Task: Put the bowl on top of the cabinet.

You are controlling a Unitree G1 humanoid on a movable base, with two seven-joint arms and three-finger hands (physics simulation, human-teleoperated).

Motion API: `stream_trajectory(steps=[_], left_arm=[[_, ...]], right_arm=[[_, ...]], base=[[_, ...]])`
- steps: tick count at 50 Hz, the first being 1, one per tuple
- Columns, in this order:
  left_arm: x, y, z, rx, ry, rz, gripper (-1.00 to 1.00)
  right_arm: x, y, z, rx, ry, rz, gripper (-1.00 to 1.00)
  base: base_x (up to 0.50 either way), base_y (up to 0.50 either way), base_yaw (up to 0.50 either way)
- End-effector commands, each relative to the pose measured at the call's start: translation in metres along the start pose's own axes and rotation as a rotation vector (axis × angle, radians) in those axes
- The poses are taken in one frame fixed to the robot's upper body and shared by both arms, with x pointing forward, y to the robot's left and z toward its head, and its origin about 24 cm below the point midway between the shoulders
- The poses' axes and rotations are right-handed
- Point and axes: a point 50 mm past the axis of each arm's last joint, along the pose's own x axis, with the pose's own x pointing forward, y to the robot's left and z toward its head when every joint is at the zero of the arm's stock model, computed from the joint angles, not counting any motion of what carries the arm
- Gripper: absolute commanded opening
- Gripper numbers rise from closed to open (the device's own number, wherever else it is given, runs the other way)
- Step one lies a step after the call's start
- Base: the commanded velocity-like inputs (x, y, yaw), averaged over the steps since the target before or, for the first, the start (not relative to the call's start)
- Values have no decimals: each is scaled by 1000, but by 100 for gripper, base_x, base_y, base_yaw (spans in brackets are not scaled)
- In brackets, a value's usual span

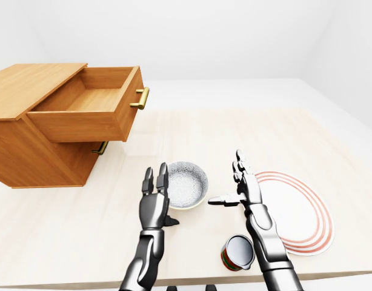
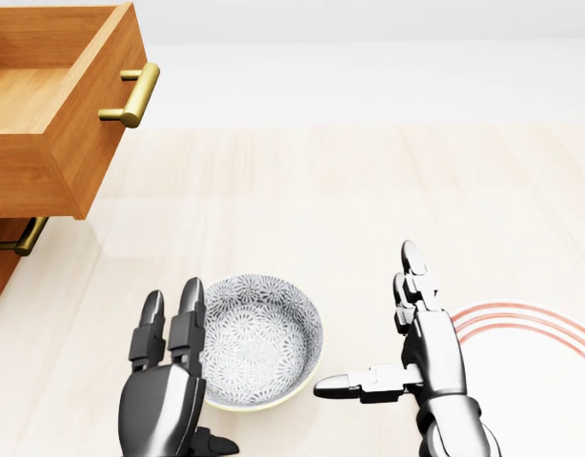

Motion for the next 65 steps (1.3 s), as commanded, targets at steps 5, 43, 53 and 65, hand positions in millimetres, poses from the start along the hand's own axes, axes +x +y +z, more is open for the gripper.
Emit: stream_trajectory(steps=[5, 43, 53, 65], left_arm=[[0, 1, 6, 18, -36, 2, 19], [10, 29, 6, -62, -12, 135, -98], [20, 60, 13, -165, -19, 279, -98], [20, 77, 23, -216, -51, 331, -98]], right_arm=[[2, 0, -2, -1, 5, 0, 100], [2, 2, -2, -4, 4, 7, 100], [1, 2, -2, -5, 4, 7, 100], [1, 3, -2, -6, 3, 8, 100]], base=[[0, 0, 0], [0, 0, 0], [0, 0, 0], [0, 0, 0]])
